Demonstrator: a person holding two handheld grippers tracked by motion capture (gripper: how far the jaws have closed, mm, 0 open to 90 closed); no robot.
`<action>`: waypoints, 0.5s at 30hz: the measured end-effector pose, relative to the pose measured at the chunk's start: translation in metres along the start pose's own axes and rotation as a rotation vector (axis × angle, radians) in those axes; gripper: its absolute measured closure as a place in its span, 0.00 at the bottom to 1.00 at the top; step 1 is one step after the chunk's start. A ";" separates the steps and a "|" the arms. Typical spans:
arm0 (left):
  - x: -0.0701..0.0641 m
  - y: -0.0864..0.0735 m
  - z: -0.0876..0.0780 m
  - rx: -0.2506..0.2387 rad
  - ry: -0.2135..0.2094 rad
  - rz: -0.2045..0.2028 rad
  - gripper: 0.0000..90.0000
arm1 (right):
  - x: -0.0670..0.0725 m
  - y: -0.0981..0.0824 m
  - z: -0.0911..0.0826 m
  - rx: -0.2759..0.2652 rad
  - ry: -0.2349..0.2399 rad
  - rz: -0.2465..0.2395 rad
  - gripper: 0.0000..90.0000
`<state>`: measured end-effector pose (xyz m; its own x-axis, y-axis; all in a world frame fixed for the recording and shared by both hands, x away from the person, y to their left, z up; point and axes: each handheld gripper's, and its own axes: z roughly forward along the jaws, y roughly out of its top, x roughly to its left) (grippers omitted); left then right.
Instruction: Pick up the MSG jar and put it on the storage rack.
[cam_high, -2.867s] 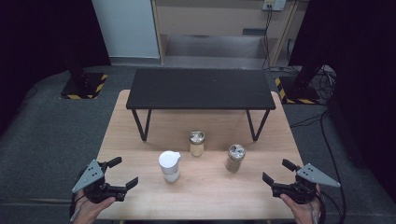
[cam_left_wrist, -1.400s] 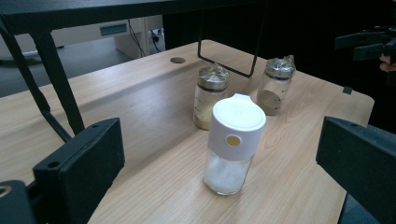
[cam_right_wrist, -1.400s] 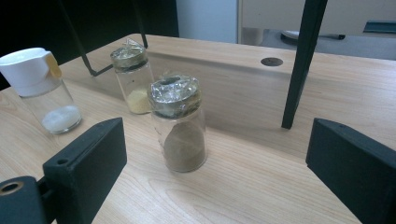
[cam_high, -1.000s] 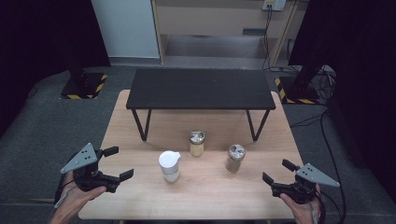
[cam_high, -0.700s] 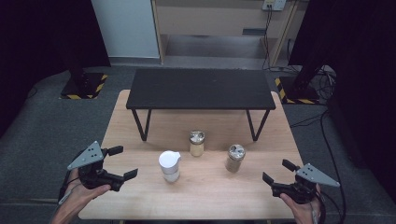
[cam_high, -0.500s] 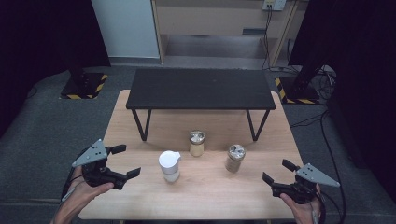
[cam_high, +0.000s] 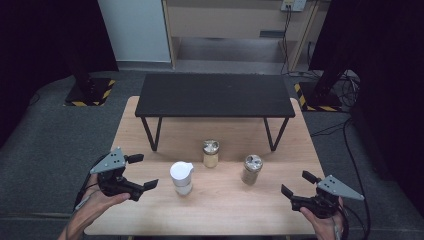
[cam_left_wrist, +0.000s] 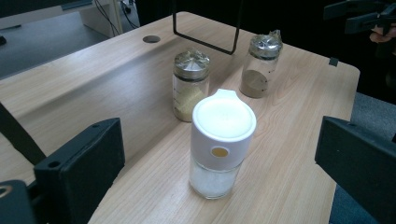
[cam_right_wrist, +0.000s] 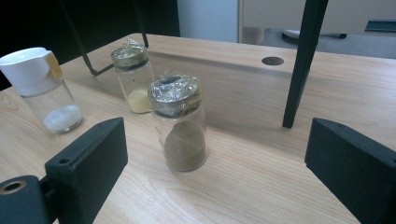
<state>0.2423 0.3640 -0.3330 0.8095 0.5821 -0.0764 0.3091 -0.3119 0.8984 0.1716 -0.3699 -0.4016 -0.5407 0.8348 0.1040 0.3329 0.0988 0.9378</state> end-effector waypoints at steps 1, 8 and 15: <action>0.000 0.001 0.001 0.004 -0.001 0.004 0.01 | 0.000 0.000 0.000 0.002 0.000 0.000 0.07; 0.002 0.005 0.012 0.024 -0.015 0.009 0.01 | 0.000 0.000 0.000 0.000 0.000 0.000 0.07; 0.004 0.007 0.021 0.040 -0.030 0.012 0.01 | 0.000 0.000 0.000 0.001 0.001 0.000 0.07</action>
<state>0.2580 0.3486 -0.3364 0.8276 0.5558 -0.0789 0.3182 -0.3487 0.8816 0.1716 -0.3701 -0.4015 -0.5416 0.8341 0.1047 0.3337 0.0990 0.9375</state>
